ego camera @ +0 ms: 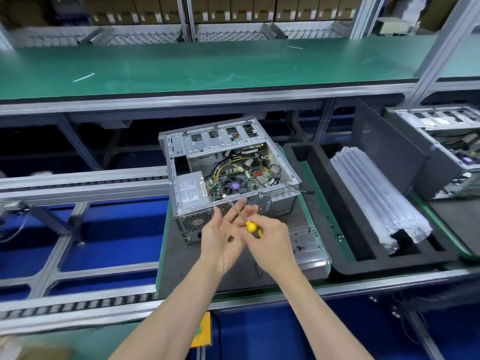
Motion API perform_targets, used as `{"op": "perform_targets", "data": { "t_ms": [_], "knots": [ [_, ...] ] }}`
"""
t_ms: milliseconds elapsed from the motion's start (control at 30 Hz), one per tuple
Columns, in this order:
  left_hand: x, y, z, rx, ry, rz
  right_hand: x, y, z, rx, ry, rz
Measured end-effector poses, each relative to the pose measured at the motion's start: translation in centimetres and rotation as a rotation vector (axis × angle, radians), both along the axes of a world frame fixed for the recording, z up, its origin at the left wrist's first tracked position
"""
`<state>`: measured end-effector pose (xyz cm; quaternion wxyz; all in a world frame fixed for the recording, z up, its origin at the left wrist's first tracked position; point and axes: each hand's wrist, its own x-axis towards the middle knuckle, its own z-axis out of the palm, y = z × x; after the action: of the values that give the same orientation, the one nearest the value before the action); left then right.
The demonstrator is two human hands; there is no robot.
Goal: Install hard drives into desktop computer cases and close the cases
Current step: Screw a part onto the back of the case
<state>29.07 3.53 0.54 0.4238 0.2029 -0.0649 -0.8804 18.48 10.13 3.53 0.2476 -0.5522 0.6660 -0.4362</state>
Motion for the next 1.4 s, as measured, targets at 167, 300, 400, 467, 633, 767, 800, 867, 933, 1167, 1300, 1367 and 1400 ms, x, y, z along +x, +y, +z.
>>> {"op": "perform_targets", "data": {
  "t_ms": [167, 300, 400, 467, 633, 767, 800, 867, 933, 1167, 1300, 1367, 1400],
  "knots": [
    [-0.4, 0.5, 0.1, -0.015, -0.019, -0.007, 0.5, 0.5, -0.3, 0.071, 0.154, 0.058],
    [-0.5, 0.6, 0.2, 0.023, -0.047, 0.007, 0.4, 0.6, -0.2, 0.143, 0.254, 0.04],
    [-0.7, 0.9, 0.4, 0.036, -0.066, 0.019, 0.6, 0.6, -0.2, 0.18, 0.278, 0.036],
    [-0.7, 1.0, 0.5, 0.037, -0.078, 0.027, 0.7, 0.7, 0.0, 0.186, 0.267, 0.034],
    [0.1, 2.3, 0.2, -0.019, -0.141, 0.074, 0.8, 0.6, 0.4, 0.139, -0.253, -0.143],
    [0.7, 3.6, -0.8, -0.246, -0.366, 0.151, 1.4, 0.4, 0.6, 0.208, -0.699, -0.206],
    [0.6, 3.6, -0.8, -0.279, -0.42, 0.175, 1.6, 0.3, 0.5, 0.222, -0.747, -0.207],
    [0.5, 3.5, -0.5, -0.308, -0.49, 0.212, 1.9, 0.1, 0.3, 0.246, -0.775, -0.214],
    [0.6, 3.2, -0.3, -0.278, -0.488, 0.225, 2.0, -0.1, 0.1, 0.253, -0.788, -0.212],
    [2.3, 0.5, 0.7, 0.042, -0.231, 0.256, 2.5, 1.0, -1.1, 0.277, -0.396, 0.002],
    [2.8, 0.2, 0.8, 0.054, -0.214, 0.229, 2.9, 1.6, -2.1, 0.274, -0.191, 0.038],
    [3.1, 0.2, 0.6, 0.059, -0.215, 0.222, 3.0, 1.6, -2.3, 0.272, -0.144, 0.04],
    [3.2, 0.2, 0.5, 0.062, -0.218, 0.22, 3.1, 1.6, -2.4, 0.273, -0.121, 0.039]
  ]
}}
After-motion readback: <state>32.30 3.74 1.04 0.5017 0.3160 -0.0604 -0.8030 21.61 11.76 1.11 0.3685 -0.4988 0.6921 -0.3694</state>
